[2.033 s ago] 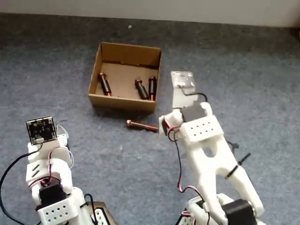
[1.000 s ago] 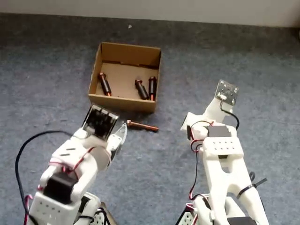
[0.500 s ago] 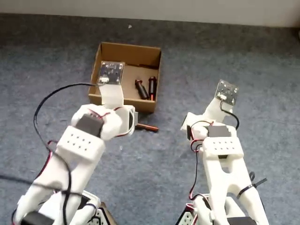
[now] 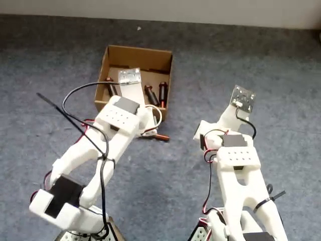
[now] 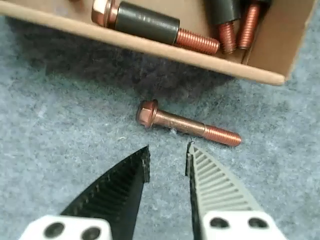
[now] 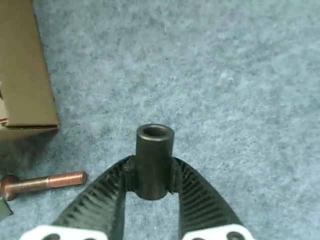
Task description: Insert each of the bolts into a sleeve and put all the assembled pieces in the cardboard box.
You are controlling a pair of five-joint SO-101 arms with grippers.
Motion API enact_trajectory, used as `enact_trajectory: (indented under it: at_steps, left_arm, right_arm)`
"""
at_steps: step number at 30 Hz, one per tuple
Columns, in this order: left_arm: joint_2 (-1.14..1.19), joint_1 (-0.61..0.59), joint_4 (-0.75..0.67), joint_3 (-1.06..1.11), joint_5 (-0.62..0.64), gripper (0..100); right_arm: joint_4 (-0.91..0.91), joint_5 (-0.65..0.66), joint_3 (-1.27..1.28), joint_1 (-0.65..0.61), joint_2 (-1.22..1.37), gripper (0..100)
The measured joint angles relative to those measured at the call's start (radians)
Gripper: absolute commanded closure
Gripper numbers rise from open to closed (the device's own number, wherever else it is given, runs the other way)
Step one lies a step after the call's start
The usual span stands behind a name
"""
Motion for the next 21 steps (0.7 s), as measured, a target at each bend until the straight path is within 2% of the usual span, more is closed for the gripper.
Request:
enact_trajectory:
  at_steps: [12, 21]
  left_arm:
    - [0.198, 0.018, 0.038, -0.117, 0.163, 85]
    - [0.318, 0.015, 0.038, -0.226, 0.176, 85]
  right_arm:
    - [0.000, 0.000, 0.000, 0.000, 0.000, 99.4]
    - [0.000, 0.000, 0.000, 0.000, 0.000, 99.4]
